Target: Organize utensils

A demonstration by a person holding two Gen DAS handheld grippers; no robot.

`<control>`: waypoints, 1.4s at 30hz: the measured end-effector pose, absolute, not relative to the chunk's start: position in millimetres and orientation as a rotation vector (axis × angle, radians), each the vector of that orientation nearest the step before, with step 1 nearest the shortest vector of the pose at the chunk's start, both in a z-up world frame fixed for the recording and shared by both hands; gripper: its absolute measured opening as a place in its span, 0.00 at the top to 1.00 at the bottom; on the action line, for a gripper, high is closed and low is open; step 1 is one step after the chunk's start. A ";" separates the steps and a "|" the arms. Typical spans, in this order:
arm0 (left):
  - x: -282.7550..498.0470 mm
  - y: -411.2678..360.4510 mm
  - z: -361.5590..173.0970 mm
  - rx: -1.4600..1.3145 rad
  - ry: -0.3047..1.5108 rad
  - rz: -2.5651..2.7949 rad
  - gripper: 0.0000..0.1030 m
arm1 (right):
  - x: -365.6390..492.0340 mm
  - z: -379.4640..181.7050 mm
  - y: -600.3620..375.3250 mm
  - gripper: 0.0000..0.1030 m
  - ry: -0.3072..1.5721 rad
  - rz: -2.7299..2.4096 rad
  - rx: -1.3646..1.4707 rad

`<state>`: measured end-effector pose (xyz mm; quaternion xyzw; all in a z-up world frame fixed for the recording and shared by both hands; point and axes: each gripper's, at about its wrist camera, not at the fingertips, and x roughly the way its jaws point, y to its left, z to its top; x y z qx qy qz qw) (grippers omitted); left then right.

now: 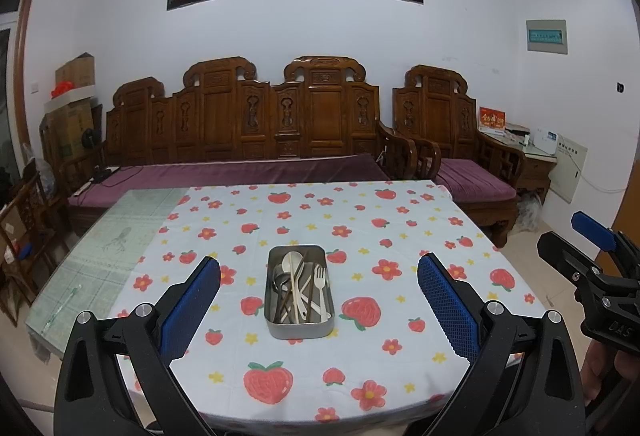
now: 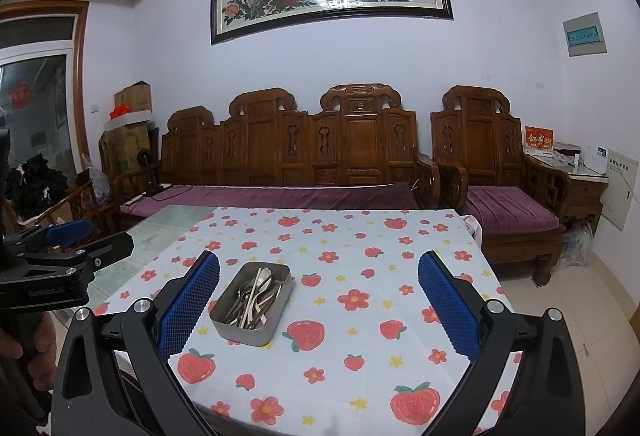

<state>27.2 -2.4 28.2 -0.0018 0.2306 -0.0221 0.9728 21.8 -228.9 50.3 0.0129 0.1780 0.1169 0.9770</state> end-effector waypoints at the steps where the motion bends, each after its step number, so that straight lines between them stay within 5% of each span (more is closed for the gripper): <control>1: 27.6 -1.6 28.0 -0.002 0.466 -0.044 0.08 | 21.4 50.4 -229.1 0.03 0.358 0.235 0.026; 42: 19.5 -5.9 27.7 -0.001 0.456 -0.045 0.08 | 23.2 49.5 -230.3 0.03 0.358 0.232 0.025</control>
